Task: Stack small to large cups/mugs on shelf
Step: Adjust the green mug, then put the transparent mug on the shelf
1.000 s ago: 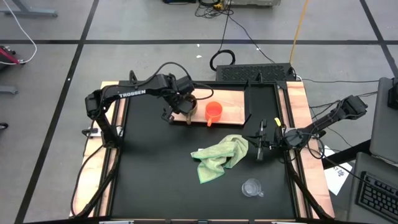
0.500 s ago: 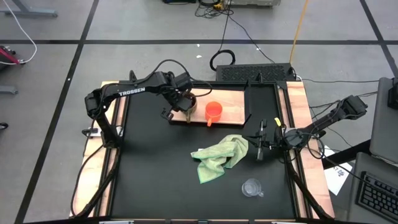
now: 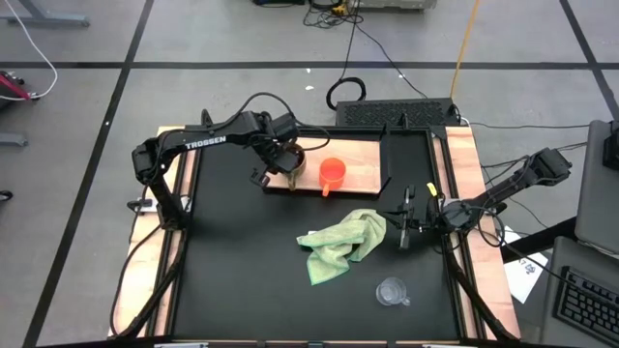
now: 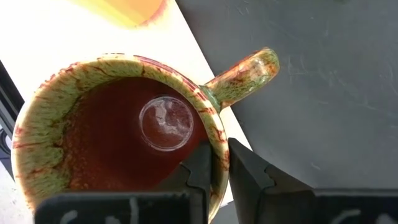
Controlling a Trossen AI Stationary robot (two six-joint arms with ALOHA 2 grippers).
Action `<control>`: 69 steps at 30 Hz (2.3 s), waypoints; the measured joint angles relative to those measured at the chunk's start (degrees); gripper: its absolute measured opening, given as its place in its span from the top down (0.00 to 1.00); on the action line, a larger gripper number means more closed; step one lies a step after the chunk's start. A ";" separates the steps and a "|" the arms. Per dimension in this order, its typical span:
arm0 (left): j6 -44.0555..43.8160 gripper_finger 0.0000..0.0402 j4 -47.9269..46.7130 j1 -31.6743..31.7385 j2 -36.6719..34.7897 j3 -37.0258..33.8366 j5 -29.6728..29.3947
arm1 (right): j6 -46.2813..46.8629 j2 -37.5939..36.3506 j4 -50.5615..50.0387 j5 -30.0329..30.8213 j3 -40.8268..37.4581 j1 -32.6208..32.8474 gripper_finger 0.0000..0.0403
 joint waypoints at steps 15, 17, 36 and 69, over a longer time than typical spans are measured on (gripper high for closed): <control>-3.63 0.79 -0.13 0.11 0.04 1.53 -1.14 | 0.15 -0.01 -0.01 0.00 0.01 0.00 1.00; -3.98 0.79 -0.12 0.11 0.04 1.53 -1.10 | 0.15 -0.01 -0.01 0.00 -0.01 -0.02 1.00; -8.59 0.79 0.00 0.04 -0.07 1.64 -3.24 | 0.22 -0.01 -0.22 0.00 0.01 -0.01 1.00; -14.96 0.88 -16.86 -2.60 -6.15 12.59 0.40 | 0.24 0.01 -0.53 0.00 -0.01 0.00 1.00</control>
